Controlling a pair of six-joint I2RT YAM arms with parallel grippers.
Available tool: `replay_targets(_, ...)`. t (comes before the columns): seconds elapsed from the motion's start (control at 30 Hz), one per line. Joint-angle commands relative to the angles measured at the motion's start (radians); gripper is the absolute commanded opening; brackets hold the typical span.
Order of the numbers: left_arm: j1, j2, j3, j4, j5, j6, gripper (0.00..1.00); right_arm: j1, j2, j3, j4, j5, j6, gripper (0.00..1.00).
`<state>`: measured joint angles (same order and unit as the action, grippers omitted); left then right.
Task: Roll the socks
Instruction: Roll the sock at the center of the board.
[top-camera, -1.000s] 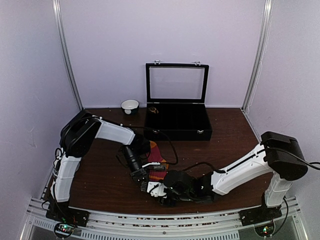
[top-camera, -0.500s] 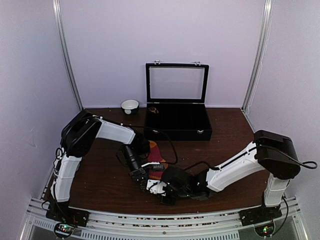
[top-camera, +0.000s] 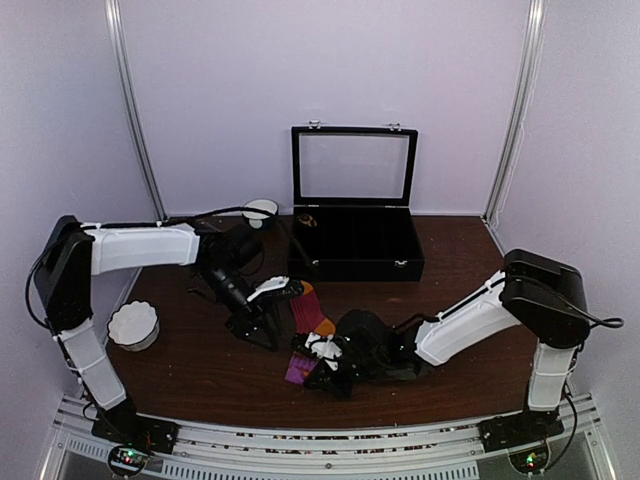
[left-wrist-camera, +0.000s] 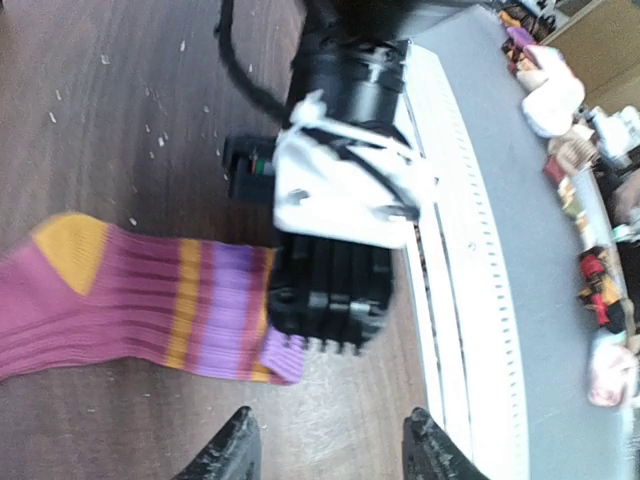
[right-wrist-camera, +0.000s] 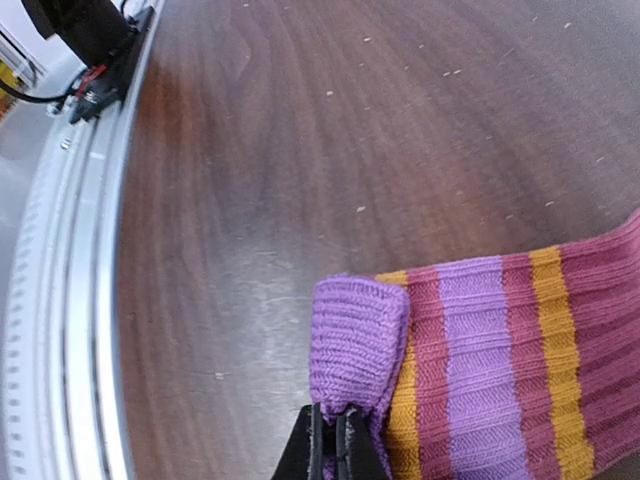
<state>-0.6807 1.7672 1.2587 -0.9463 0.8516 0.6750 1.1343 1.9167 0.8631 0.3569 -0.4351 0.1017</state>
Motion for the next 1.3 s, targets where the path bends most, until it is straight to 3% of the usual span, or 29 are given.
replay_targets(0.0, -0.032, -0.070, -0.099, 0.150, -0.106, 0.037, 0.48, -0.004, 0.052, -0.042, -0.032, -0.185, 0.230, 0.00)
replay_targets(0.17, -0.082, -0.122, -0.212, 0.265, -0.179, 0.060, 0.52, -0.034, 0.072, -0.085, 0.173, -0.308, 0.491, 0.00)
replay_targets(0.4, -0.208, -0.137, -0.285, 0.351, -0.249, 0.062, 0.44, -0.062, 0.134, -0.079, 0.285, -0.361, 0.709, 0.00)
replay_targets(0.63, -0.316, -0.056, -0.242, 0.366, -0.350, 0.073, 0.34, -0.097, 0.144, -0.102, 0.293, -0.362, 0.772, 0.00)
replay_targets(1.17, -0.341, 0.072, -0.187, 0.374, -0.461, 0.043, 0.24, -0.106, 0.173, -0.108, 0.334, -0.406, 0.796, 0.00)
replay_targets(1.27, -0.351, 0.082, -0.184, 0.373, -0.483, 0.044, 0.15, -0.107, 0.164, -0.103, 0.310, -0.410, 0.782, 0.00)
